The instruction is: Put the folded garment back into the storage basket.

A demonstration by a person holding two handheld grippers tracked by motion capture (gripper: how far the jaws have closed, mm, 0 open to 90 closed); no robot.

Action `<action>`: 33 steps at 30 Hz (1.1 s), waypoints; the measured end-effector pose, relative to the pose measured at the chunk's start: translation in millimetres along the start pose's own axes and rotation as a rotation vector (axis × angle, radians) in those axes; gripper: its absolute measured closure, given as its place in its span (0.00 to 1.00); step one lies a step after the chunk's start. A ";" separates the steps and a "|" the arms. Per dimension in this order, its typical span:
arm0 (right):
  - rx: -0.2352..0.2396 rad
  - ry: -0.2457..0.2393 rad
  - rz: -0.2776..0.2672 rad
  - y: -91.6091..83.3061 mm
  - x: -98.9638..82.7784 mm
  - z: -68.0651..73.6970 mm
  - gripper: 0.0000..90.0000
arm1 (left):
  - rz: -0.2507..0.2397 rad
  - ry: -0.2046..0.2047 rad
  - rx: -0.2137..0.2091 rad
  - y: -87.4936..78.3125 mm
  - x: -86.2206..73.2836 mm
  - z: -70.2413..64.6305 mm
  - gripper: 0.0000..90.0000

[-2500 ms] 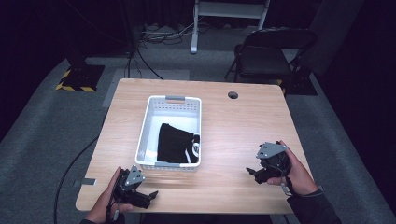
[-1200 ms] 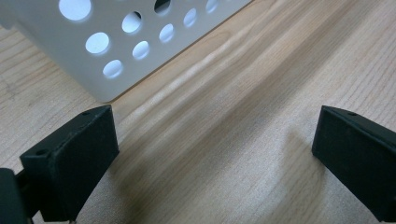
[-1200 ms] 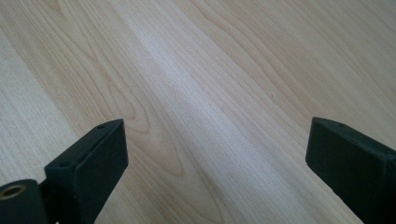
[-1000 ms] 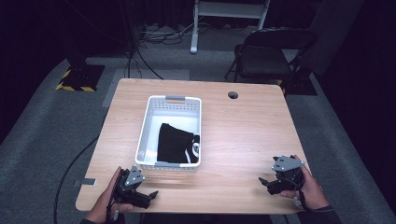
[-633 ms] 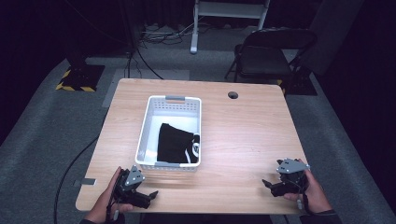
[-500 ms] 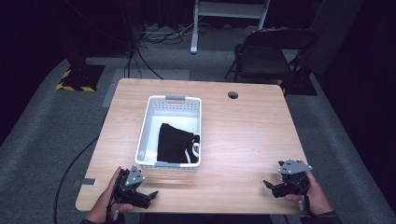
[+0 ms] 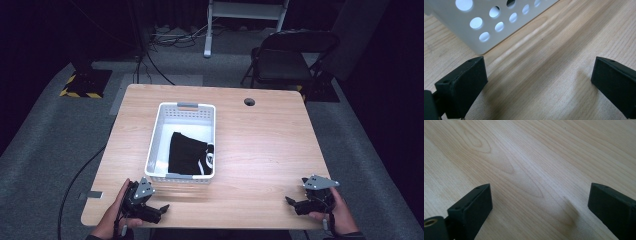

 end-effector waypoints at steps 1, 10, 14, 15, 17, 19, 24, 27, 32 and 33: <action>0.003 0.005 -0.002 -0.2 -0.9 -0.2 0.07 | 0.000 0.000 0.000 0.0 0.0 0.0 0.00; 0.034 0.060 -0.029 -1.1 -9.2 -3.8 0.05 | 0.000 0.000 0.000 0.0 0.0 0.0 0.00; 0.058 0.096 -0.039 -0.6 -13.4 -6.4 0.04 | 0.000 0.000 0.000 0.0 0.0 0.0 0.00; 0.068 0.105 -0.042 -0.4 -14.3 -6.7 0.04 | 0.000 0.000 0.000 0.0 0.0 0.0 0.00; 0.075 0.105 -0.048 -0.3 -15.2 -7.5 0.04 | 0.000 0.000 0.000 0.0 -0.1 0.0 0.00; 0.075 0.106 -0.050 -0.1 -15.2 -7.4 0.03 | 0.000 0.000 0.000 0.0 0.0 0.0 0.00; 0.075 0.108 -0.052 0.1 -15.4 -7.4 0.03 | 0.000 0.000 0.000 0.0 0.0 0.0 0.00; 0.073 0.109 -0.052 0.2 -15.3 -7.4 0.03 | 0.000 0.000 0.000 0.0 -0.1 -0.1 0.00; 0.066 0.116 -0.049 0.5 -15.4 -7.5 0.02 | -0.001 0.000 0.001 -0.1 -0.5 -0.2 0.00; 0.063 0.120 -0.049 0.4 -15.5 -7.4 0.02 | -0.001 0.000 0.001 -0.1 -0.4 -0.2 0.00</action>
Point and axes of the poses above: each handheld gripper's, and its own axes: y roughly forward along the jaws, x roughly out of its top, z roughly to its left, the point moved 7 cm from there along y, roughly forward along the jaws, and after that the axes turned 7 degrees about z, right-handed, at the moved point
